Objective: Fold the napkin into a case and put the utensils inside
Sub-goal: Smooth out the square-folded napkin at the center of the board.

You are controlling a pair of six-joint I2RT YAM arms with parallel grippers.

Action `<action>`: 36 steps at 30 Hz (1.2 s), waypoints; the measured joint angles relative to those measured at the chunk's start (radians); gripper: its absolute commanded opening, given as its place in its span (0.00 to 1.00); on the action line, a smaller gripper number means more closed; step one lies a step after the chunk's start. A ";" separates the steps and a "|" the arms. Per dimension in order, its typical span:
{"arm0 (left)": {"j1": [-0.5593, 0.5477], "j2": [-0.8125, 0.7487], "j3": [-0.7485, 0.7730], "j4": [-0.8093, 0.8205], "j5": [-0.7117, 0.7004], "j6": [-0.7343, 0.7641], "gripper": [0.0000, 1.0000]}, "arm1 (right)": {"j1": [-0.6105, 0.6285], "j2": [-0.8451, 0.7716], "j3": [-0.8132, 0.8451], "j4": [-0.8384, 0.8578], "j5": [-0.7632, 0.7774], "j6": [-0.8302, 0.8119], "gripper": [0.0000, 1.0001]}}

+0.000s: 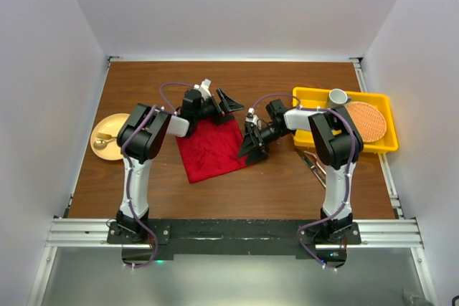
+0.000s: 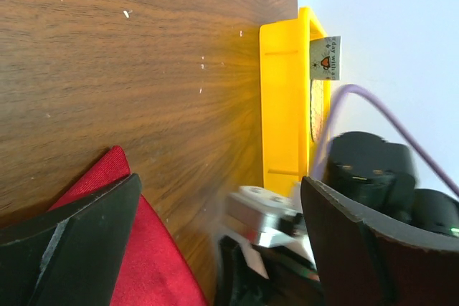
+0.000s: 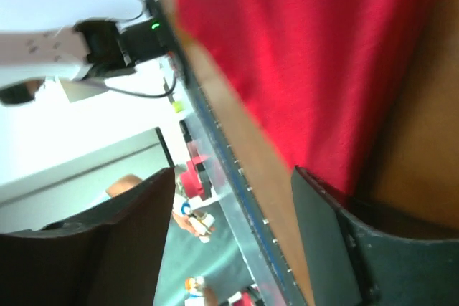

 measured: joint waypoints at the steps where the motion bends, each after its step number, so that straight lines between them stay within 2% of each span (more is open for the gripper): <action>1: 0.001 -0.001 -0.002 0.001 0.000 0.003 1.00 | 0.000 -0.018 0.003 -0.014 -0.010 -0.007 0.86; 4: 0.003 -0.003 -0.006 0.003 0.000 0.007 1.00 | 0.000 -0.084 0.016 -0.031 -0.035 -0.023 0.98; 10: 0.003 -0.003 -0.006 0.006 0.001 0.011 1.00 | 0.001 -0.188 0.020 0.148 -0.082 0.066 0.98; 18: 0.003 -0.003 -0.006 0.006 0.002 0.012 1.00 | 0.004 -0.046 0.004 0.465 -0.047 0.293 0.98; 27: 0.007 -0.003 -0.006 0.005 0.013 0.019 1.00 | 0.043 -0.030 -0.087 0.825 0.001 0.551 0.98; 32: 0.008 -0.003 -0.006 0.005 0.016 0.023 1.00 | 0.044 -0.013 -0.115 0.887 0.024 0.571 0.98; 36: 0.008 -0.003 -0.006 0.003 0.023 0.032 1.00 | 0.040 0.006 -0.119 0.854 0.056 0.529 0.98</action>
